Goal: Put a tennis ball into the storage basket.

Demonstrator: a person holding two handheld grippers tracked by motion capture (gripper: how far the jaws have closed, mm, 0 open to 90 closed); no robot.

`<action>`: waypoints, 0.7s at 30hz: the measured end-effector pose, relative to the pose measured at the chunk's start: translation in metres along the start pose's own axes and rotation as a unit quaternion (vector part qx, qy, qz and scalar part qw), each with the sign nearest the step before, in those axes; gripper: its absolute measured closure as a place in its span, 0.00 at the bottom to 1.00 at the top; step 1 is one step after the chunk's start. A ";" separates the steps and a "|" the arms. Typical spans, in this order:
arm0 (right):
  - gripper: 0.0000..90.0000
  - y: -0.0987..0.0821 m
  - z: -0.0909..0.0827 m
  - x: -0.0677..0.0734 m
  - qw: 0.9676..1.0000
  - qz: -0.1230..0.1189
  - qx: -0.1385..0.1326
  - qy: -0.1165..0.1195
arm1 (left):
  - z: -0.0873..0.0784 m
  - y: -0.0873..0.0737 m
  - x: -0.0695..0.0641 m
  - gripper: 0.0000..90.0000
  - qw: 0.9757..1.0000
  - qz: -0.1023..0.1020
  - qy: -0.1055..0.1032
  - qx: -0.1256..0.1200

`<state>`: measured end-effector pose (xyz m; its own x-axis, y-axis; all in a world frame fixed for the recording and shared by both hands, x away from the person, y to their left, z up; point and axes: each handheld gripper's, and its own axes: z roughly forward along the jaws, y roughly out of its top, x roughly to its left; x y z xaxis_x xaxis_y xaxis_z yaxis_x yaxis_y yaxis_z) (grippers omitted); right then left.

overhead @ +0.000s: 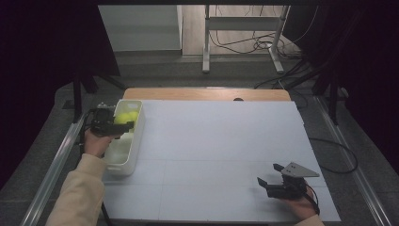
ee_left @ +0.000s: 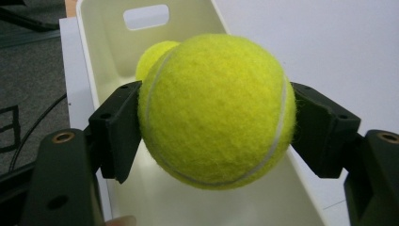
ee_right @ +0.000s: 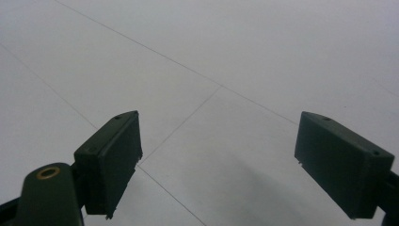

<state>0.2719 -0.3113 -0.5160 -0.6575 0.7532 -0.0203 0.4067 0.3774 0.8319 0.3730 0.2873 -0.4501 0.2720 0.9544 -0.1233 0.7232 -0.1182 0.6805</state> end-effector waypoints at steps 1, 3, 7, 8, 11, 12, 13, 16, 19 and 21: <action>0.17 0.000 0.000 0.000 1.000 0.000 0.000 0.000 | 0.000 0.000 0.000 0.28 1.000 -0.003 0.000 0.000; 0.17 0.000 0.000 0.000 1.000 0.000 0.000 0.000 | 0.000 0.000 0.000 0.28 1.000 -0.002 0.002 -0.001; 0.17 0.000 0.000 0.000 1.000 0.000 0.000 0.001 | -0.001 0.000 0.000 0.28 1.000 0.000 0.001 -0.002; 0.17 0.000 0.000 0.000 1.000 -0.001 0.000 0.000 | -0.001 0.000 0.000 0.28 1.000 0.000 0.001 -0.002; 0.17 0.000 0.000 0.000 1.000 0.000 0.000 0.001 | -0.001 0.000 0.000 0.28 1.000 0.000 0.002 -0.002; 0.17 0.000 0.000 0.000 1.000 0.000 0.000 0.001 | -0.001 0.000 0.000 0.27 1.000 0.000 0.002 -0.002; 0.17 0.000 0.000 0.000 1.000 0.000 0.000 0.001 | 0.000 0.000 0.000 0.27 1.000 0.002 0.002 -0.001; 0.17 0.000 0.000 0.000 1.000 0.000 -0.001 0.001 | 0.000 0.000 -0.001 0.18 1.000 0.001 0.000 -0.005; 0.18 0.000 0.000 0.000 1.000 0.000 -0.001 0.001 | -0.006 0.001 -0.005 0.13 0.999 0.005 0.005 -0.033; 0.18 0.000 0.000 0.000 1.000 0.000 -0.001 0.000 | -0.011 0.001 -0.007 0.13 0.999 0.007 -0.003 -0.050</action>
<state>0.2719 -0.3113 -0.5158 -0.6572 0.7534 -0.0205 0.4057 0.3765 0.8329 0.3646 0.2836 -0.4410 0.2863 0.9509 -0.1177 0.6523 -0.1034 0.7509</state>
